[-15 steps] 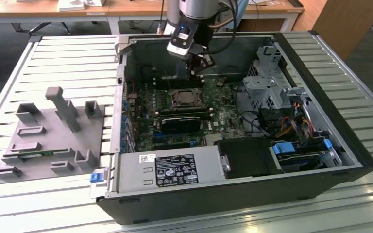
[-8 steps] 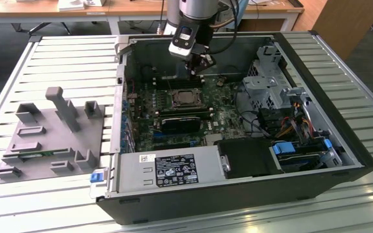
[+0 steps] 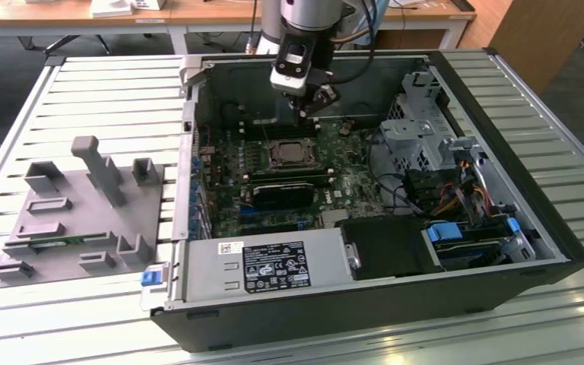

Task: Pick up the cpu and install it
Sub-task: 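Install the first cpu locking lever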

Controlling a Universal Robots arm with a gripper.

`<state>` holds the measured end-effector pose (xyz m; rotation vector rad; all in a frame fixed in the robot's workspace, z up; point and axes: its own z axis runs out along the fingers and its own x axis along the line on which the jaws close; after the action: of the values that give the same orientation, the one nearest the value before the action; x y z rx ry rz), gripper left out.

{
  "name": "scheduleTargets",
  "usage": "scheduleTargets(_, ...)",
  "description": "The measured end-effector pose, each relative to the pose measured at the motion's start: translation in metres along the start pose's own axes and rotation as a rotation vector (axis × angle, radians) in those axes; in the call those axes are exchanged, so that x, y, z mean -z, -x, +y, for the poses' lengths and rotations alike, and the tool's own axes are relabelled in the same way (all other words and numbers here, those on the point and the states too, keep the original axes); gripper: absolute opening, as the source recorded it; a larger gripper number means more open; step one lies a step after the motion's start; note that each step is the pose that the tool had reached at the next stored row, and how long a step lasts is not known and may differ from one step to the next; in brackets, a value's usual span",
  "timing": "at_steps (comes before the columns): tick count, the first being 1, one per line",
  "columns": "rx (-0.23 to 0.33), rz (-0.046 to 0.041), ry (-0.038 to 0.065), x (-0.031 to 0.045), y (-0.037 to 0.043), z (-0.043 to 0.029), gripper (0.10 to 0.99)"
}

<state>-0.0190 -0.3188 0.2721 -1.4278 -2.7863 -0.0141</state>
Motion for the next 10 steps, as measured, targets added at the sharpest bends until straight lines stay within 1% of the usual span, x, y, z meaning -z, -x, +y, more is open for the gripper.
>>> scheduleTargets(2, 0.034, 0.0001, 0.000, 0.0000, 0.0000, 0.0000, 0.106)
scheduleTargets(10, 0.130, 0.0003, -0.002, -0.0001, 0.0002, -0.0002, 0.106)
